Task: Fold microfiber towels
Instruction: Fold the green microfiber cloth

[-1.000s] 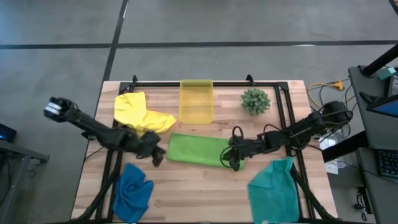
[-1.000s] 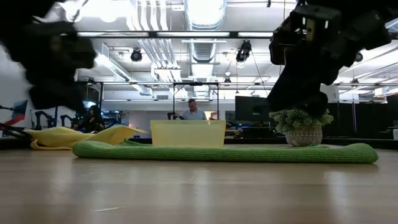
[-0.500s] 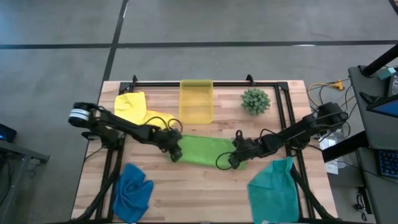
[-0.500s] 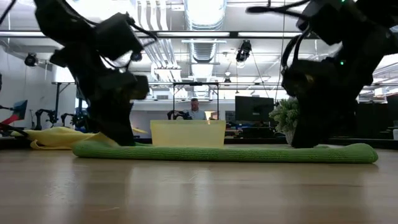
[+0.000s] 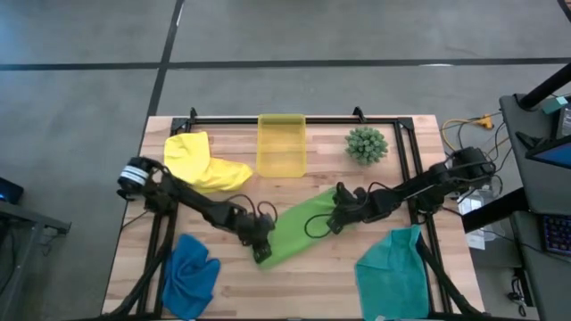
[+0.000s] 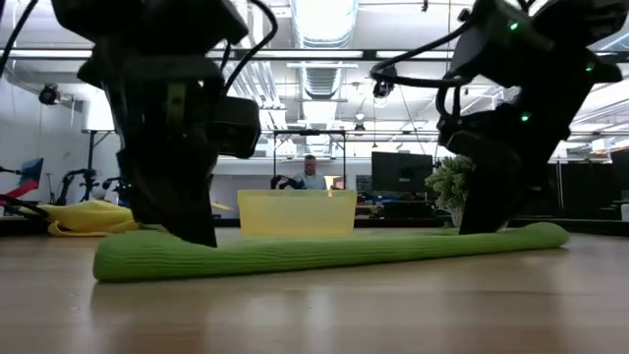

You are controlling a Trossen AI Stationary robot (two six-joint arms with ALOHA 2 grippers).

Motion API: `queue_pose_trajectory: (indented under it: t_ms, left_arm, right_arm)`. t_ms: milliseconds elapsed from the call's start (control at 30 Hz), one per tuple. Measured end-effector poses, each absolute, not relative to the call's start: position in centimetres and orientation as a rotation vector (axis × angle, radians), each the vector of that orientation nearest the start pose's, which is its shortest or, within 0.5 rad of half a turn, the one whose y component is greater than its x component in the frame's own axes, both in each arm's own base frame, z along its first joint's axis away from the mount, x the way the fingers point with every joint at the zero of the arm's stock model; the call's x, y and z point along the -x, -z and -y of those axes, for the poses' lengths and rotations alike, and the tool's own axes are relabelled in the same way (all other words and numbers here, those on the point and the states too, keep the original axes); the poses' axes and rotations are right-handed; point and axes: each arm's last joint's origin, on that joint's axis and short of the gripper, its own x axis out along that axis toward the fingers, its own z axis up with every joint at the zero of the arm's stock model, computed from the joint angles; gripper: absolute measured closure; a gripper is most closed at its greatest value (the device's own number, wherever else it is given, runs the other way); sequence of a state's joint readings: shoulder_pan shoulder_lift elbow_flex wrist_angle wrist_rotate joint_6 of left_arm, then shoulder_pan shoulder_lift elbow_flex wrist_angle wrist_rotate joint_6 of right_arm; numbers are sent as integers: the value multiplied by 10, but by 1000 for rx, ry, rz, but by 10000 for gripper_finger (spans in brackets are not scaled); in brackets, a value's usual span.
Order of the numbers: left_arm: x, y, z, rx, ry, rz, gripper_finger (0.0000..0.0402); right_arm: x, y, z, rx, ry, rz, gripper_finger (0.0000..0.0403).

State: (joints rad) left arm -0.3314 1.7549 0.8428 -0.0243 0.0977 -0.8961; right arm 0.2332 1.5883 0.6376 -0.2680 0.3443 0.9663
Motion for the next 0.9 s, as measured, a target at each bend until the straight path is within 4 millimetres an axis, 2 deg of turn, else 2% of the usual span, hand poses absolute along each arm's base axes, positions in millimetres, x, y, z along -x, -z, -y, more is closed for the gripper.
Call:
queue_pose_trajectory:
  t_ms: [200,300,367,467,633,767,900]
  left_arm:
    - [-316,-130,144,762,14,-1018,401]
    - [-317,-144,150,756,5,-974,402]
    - [-318,-162,150,760,21,-896,402]
    - [-315,-186,145,739,29,-812,402]
    - [-296,-204,128,553,-116,-798,402]
    - [-300,-195,98,454,-59,-868,402]
    - [-311,-181,71,346,11,-927,402]
  right_arm:
    - [-250,-116,-39,-446,583,-982,326]
    - [-249,-121,-39,-386,571,-948,326]
    - [-249,-129,-43,-346,571,-892,326]
    - [-249,-149,-56,-299,538,-787,326]
    - [-252,-172,-82,-358,425,-631,326]
    - [-261,-172,-97,-499,439,-601,326]
    - [-282,-161,-107,-638,515,-592,326]
